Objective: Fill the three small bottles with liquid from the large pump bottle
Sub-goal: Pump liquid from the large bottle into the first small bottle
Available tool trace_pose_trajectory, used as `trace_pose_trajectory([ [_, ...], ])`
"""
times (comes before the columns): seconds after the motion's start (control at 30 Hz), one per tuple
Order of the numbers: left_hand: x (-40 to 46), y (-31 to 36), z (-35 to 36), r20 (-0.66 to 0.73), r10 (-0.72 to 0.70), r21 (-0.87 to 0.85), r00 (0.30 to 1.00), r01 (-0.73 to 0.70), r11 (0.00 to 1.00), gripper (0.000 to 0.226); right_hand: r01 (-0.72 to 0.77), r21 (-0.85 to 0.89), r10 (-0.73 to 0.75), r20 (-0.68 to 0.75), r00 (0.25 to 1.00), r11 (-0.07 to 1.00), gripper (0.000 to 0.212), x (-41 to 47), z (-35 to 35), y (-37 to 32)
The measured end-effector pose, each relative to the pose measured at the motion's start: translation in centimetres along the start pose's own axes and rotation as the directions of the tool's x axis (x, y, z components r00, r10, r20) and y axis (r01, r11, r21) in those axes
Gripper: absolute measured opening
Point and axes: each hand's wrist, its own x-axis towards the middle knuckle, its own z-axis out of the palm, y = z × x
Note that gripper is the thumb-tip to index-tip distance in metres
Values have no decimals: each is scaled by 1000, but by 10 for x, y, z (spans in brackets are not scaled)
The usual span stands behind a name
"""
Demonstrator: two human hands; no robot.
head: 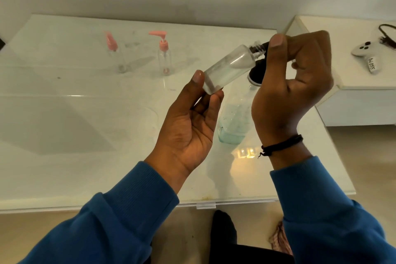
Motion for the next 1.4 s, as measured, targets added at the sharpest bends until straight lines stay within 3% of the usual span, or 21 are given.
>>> trace_pose_trajectory([
  [1.4,1,-1,-2,-12,-13,-12,1000,13,1000,65,-23,7,23,13,1000,1000,33,1,0,1],
])
